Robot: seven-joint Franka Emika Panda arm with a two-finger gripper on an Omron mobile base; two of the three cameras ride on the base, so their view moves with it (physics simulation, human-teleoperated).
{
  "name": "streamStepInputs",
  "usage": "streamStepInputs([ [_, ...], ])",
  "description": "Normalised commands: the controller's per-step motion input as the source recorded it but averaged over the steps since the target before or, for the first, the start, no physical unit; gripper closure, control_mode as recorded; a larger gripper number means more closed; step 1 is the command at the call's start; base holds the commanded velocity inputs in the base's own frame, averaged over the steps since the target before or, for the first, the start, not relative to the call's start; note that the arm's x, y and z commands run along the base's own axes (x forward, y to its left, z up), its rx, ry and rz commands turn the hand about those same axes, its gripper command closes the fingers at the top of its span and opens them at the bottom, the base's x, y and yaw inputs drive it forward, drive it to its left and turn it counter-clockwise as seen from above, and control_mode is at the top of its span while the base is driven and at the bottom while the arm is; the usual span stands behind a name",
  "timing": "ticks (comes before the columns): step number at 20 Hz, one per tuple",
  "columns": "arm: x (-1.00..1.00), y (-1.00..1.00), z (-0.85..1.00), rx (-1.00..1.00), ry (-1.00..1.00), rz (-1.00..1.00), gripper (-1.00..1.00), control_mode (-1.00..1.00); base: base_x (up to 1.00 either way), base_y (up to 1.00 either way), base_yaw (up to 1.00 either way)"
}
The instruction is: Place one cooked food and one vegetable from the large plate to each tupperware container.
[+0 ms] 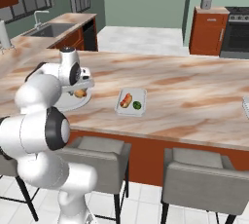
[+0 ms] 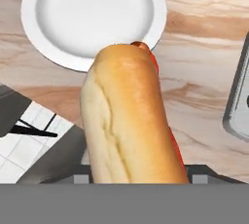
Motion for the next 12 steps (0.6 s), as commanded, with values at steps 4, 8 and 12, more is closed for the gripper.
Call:
streamStepInputs([
  [4,-0.02,-0.32,0.12,0.0,-0.24,-0.36,1.0,-1.0,0.0,0.0,0.0],
  [8,-0.03,-0.41,0.18,0.0,-0.06,-0.5,1.0,-1.0,0.0,0.0,0.0],
  [12,0.0,-0.11,0.28,0.0,-0.1,-0.27,1.0,-1.0,0.0,0.0,0.0],
])
